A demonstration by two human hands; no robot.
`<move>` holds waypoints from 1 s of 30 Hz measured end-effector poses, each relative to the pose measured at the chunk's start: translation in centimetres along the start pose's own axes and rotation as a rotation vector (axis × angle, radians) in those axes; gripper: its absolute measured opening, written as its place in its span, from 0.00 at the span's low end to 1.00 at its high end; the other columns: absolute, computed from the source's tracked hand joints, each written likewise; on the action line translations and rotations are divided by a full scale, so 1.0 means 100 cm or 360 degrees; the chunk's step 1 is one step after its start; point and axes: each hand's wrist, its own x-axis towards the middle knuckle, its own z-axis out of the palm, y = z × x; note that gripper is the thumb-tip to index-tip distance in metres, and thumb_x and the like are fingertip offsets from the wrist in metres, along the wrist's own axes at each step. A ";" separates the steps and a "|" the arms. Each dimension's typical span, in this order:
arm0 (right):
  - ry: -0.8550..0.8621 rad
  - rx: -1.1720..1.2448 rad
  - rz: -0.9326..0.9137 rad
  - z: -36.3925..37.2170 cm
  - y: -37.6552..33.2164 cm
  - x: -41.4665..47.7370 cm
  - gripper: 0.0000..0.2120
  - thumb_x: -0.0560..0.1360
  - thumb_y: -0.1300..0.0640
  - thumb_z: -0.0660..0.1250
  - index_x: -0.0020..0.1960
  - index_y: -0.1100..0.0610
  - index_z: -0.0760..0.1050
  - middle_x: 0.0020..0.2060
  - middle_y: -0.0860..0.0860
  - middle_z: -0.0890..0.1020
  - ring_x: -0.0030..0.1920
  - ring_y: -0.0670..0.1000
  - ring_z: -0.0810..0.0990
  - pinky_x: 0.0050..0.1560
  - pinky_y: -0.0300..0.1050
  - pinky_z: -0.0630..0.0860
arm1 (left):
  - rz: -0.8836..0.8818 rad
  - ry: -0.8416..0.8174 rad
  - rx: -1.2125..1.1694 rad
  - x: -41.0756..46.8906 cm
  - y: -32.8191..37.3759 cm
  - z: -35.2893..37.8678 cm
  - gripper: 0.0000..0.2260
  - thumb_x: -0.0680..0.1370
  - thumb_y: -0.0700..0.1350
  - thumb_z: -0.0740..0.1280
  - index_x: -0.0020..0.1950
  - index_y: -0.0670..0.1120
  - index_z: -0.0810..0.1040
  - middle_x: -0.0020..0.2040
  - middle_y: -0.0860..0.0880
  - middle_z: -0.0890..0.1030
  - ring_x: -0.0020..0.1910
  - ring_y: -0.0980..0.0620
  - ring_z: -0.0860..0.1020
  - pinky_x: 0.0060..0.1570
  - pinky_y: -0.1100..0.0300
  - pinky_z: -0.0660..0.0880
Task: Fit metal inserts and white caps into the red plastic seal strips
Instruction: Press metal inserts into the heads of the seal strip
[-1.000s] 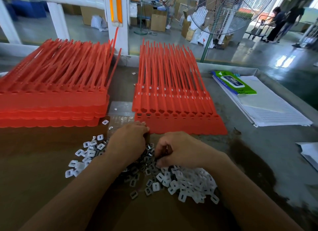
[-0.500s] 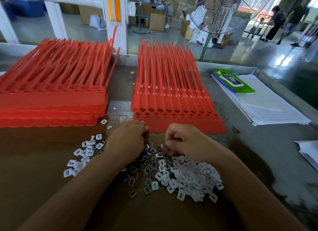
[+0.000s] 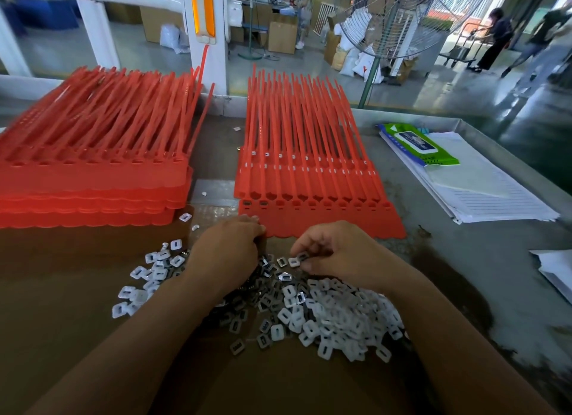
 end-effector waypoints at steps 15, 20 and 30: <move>0.0023 0.0069 0.0009 0.000 0.002 -0.001 0.05 0.72 0.61 0.69 0.44 0.52 0.81 0.33 0.41 0.81 0.36 0.36 0.78 0.40 0.26 0.73 | -0.0017 0.0006 0.0009 0.002 0.001 0.000 0.20 0.75 0.38 0.57 0.65 0.50 0.71 0.69 0.53 0.68 0.67 0.53 0.66 0.63 0.59 0.63; 0.0105 0.0228 0.0031 0.000 0.002 0.000 0.07 0.71 0.62 0.69 0.42 0.50 0.79 0.34 0.47 0.82 0.34 0.42 0.81 0.37 0.31 0.76 | -0.0017 0.0014 0.0017 0.001 0.001 -0.001 0.20 0.75 0.38 0.57 0.65 0.50 0.71 0.69 0.54 0.68 0.66 0.53 0.66 0.63 0.59 0.64; 0.0339 0.0155 0.0036 -0.002 0.002 0.001 0.08 0.72 0.61 0.69 0.37 0.49 0.77 0.30 0.44 0.80 0.30 0.37 0.77 0.34 0.28 0.72 | -0.0015 -0.0006 0.0013 0.000 0.001 -0.001 0.19 0.76 0.39 0.57 0.66 0.49 0.71 0.69 0.53 0.68 0.67 0.52 0.66 0.64 0.58 0.63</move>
